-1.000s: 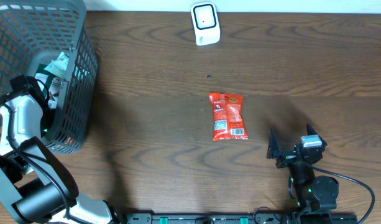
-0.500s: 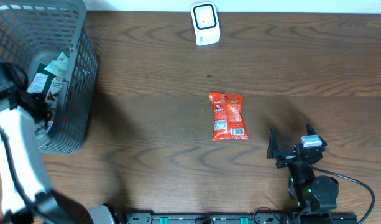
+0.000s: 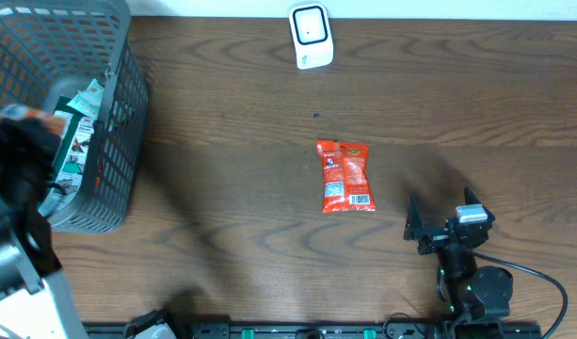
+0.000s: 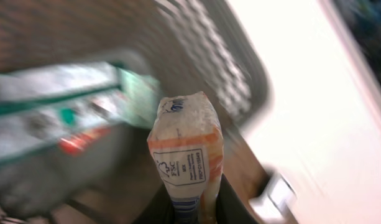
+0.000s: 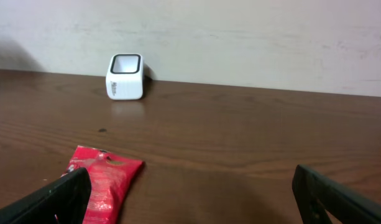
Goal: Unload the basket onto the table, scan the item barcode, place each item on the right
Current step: 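Carry the Kleenex pack toward the scanner beside the red bag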
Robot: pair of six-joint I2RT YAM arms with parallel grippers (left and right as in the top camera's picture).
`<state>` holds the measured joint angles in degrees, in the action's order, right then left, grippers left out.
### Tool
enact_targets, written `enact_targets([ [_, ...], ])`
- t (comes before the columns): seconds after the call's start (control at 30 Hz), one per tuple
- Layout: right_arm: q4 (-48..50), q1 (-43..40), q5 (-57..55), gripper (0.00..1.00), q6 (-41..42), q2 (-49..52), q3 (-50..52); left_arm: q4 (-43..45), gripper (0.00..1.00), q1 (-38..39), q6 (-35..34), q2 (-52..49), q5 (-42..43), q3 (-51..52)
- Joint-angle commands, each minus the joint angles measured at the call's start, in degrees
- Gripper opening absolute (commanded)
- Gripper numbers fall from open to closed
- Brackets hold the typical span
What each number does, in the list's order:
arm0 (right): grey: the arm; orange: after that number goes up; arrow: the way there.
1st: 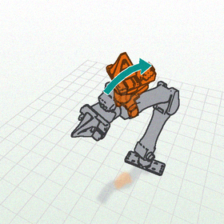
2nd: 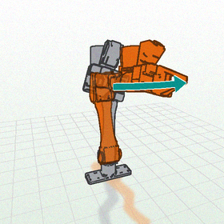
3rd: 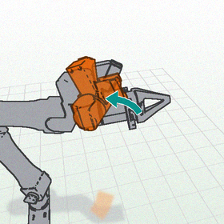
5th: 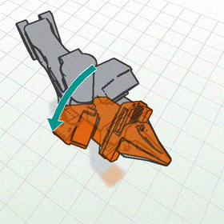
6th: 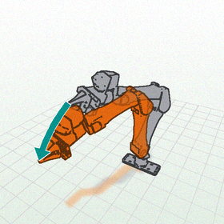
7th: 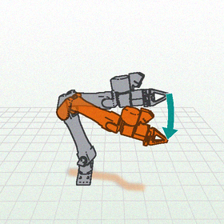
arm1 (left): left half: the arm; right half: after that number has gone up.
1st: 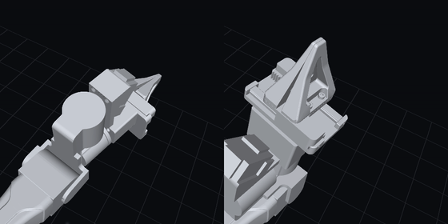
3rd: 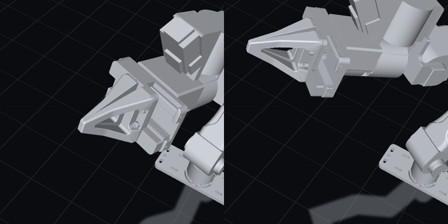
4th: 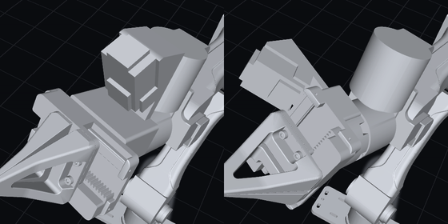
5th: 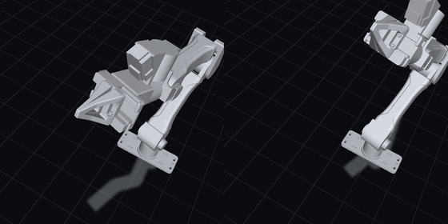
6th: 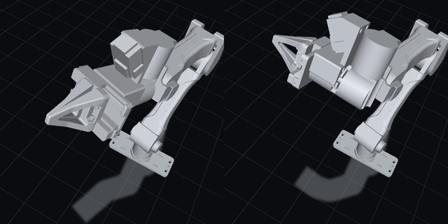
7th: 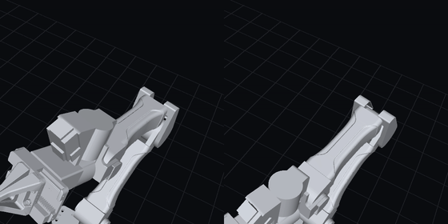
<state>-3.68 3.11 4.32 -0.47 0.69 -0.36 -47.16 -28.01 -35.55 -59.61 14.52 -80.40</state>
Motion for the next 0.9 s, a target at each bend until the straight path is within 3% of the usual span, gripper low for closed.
enact_targets([
  [0.0,-0.20,-0.61,0.26,0.99,-0.26,-0.31,0.07,-3.17,0.07,6.71,2.60,1.44,10.27,-0.94],
  [0.2,-0.22,-0.61,0.26,0.99,-0.26,-0.31,0.07,-10.71,0.08,20.04,4.07,-0.90,8.24,0.48],
  [0.47,-0.20,-0.61,0.26,0.99,-0.26,-0.31,0.07,-11.02,0.07,39.26,3.98,-10.71,-1.27,3.72],
  [0.63,-0.20,-0.61,0.26,0.99,-0.26,-0.31,0.07,-5.90,0.08,51.17,3.80,-23.23,-2.64,3.72],
  [0.87,-0.22,-0.61,0.26,0.99,-0.26,-0.31,0.07,1.97,0.08,59.91,3.82,-38.16,-6.27,3.72],
])
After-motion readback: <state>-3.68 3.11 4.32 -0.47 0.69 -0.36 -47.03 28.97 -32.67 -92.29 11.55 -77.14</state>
